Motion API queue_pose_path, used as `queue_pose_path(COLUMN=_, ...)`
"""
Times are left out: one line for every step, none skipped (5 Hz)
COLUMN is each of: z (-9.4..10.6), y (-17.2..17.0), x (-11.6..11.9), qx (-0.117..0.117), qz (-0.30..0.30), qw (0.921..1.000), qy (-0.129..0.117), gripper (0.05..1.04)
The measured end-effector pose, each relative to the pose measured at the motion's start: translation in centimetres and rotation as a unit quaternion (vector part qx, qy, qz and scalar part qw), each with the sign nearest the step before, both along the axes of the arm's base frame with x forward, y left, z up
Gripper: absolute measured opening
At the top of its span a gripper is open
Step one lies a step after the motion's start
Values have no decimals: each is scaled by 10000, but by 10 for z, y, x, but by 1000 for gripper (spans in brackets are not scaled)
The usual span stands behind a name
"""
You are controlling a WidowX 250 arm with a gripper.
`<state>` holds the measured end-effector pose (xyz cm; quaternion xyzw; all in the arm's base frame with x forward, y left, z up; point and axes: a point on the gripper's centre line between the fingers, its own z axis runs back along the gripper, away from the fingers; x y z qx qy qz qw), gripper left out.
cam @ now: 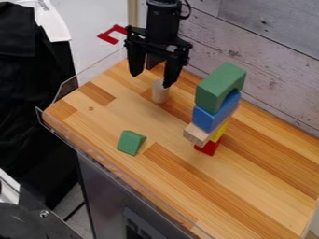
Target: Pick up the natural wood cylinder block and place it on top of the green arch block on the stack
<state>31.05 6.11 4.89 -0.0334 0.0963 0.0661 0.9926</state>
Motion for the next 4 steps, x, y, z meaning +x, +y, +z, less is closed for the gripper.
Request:
queue_pose_path(z=-10, y=1, x=1, qx=-89, qz=16, qw=9999, qy=72, gripper=1001)
queue_pose_path(z=-12, y=0, x=7, qx=-140, qz=-17, qw=9999, qy=34, gripper=1001)
queue_pose_path(z=-15, y=0, x=14, qx=-171, qz=-21, qw=9998, qy=-30, gripper=1001)
queue_pose_path(z=-22, y=1, x=16, qx=-200, qz=-46, qw=9998, qy=32, gripper=1001)
